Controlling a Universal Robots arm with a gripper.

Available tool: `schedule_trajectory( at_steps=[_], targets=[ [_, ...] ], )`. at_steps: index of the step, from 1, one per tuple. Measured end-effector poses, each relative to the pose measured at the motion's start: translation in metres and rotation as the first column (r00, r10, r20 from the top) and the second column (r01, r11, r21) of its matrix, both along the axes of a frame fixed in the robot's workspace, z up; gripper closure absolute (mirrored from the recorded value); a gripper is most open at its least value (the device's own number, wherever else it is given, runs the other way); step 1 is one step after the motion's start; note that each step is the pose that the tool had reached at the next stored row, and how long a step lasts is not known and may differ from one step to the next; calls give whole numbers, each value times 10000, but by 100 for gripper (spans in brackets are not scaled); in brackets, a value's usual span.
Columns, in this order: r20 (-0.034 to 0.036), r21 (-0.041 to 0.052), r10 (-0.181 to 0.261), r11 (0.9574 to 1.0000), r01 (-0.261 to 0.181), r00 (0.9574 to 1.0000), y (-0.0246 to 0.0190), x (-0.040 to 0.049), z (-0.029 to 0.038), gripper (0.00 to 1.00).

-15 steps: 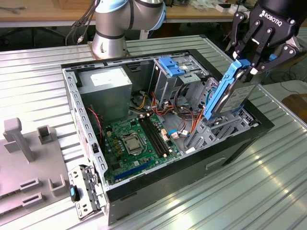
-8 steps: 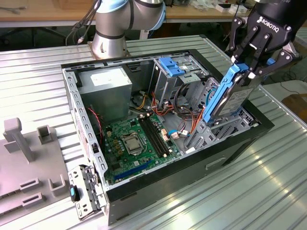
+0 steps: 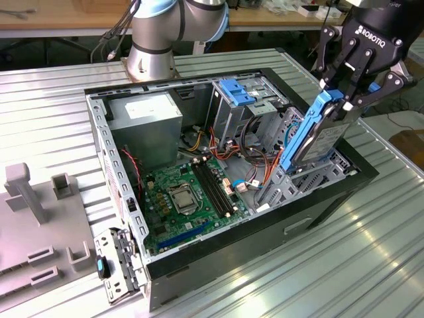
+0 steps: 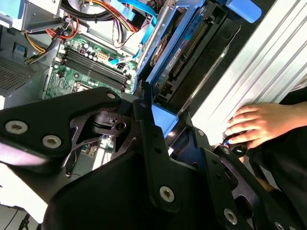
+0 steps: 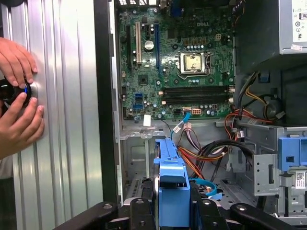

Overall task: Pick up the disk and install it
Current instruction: 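Insert the disk into the insertion slot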

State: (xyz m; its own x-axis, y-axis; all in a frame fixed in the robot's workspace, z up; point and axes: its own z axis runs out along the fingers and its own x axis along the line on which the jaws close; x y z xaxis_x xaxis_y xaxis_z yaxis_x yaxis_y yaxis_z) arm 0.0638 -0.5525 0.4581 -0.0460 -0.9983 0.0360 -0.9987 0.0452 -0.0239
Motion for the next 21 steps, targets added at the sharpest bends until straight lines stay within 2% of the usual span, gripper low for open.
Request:
schedule_trajectory(
  at_steps=[6, 21],
  targets=[
    [-19, -2, 1, 10000, -1, 10000, -23, 9, -29, 63],
    [-98, -2, 1, 10000, -1, 10000, -29, 31, -97, 63]
  ],
)
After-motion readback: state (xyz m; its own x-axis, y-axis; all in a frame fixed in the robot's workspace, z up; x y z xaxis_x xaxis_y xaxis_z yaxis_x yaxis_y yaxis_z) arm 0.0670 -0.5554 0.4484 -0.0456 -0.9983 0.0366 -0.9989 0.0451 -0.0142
